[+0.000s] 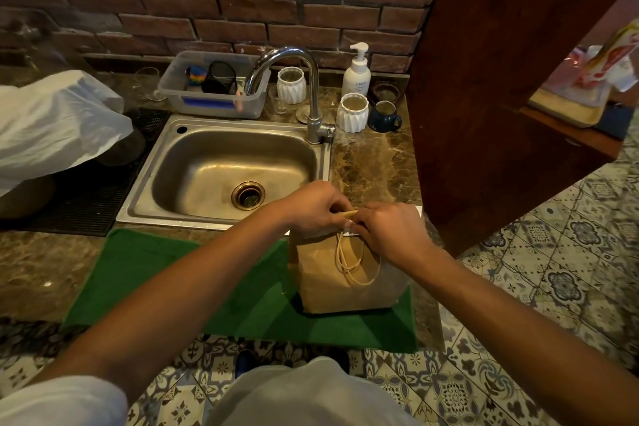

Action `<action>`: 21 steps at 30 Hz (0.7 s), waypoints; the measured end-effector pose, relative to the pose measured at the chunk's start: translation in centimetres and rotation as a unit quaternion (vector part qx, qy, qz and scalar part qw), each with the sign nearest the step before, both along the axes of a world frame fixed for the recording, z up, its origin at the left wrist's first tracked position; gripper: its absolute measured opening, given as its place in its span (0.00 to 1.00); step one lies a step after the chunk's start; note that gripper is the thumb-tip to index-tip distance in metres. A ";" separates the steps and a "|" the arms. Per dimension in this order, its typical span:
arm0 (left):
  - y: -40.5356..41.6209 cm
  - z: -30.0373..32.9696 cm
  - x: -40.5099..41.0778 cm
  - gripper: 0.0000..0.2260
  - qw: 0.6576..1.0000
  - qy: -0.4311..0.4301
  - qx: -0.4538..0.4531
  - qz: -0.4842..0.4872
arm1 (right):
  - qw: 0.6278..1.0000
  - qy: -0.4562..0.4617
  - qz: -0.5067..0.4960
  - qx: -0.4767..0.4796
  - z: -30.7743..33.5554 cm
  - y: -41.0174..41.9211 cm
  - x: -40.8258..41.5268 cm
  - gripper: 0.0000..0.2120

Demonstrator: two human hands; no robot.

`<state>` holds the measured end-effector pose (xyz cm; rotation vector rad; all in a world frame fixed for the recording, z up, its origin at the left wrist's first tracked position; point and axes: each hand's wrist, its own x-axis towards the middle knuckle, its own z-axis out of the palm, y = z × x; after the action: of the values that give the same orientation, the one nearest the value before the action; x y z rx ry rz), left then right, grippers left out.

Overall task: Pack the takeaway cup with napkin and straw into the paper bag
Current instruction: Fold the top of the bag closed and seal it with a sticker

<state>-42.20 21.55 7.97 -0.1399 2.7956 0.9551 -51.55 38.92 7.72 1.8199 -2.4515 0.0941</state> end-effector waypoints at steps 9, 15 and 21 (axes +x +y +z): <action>1.2 0.5 -0.7 0.06 0.996 0.045 -0.075 0.008 | 0.987 0.020 -0.150 0.057 0.7 -0.4 1.7 0.12; 1.1 0.5 -1.0 0.07 0.996 0.039 -0.074 0.010 | 0.981 0.003 -0.193 0.026 0.3 -0.1 1.6 0.16; 0.5 0.3 -0.1 0.09 0.999 0.020 -0.048 0.014 | 0.972 -0.004 -0.232 -0.044 -0.2 1.8 -0.5 0.35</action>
<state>-42.31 22.06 8.29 -0.1762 2.8854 0.8387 -52.07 40.76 7.53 1.1741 -2.7518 0.1749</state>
